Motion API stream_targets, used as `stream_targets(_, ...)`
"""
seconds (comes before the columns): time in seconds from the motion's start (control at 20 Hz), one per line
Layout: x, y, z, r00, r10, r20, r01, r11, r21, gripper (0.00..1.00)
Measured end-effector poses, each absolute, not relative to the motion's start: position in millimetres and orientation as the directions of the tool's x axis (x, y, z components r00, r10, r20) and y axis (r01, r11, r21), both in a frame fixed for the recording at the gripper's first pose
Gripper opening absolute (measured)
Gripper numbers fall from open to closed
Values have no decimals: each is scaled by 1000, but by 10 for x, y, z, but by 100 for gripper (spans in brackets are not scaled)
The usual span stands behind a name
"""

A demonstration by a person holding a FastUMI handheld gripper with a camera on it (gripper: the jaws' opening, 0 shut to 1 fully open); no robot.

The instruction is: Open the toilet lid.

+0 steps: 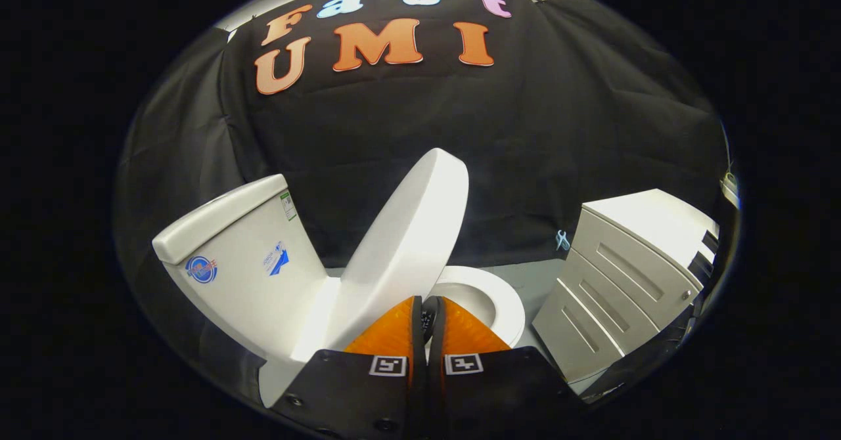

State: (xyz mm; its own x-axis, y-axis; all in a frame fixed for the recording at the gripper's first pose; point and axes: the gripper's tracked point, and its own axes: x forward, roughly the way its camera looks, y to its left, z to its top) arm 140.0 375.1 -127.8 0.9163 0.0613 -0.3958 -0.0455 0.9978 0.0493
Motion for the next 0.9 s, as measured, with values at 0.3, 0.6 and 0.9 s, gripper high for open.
stream_targets(0.3,1389,4006,-1095,933,56,-355,-60,998,1,8)
stream_targets(0.6,1342,4311,-935,945,62,-322,-92,993,-78,8)
stream_targets(0.9,1317,4618,-819,955,71,-289,-113,985,-131,8)
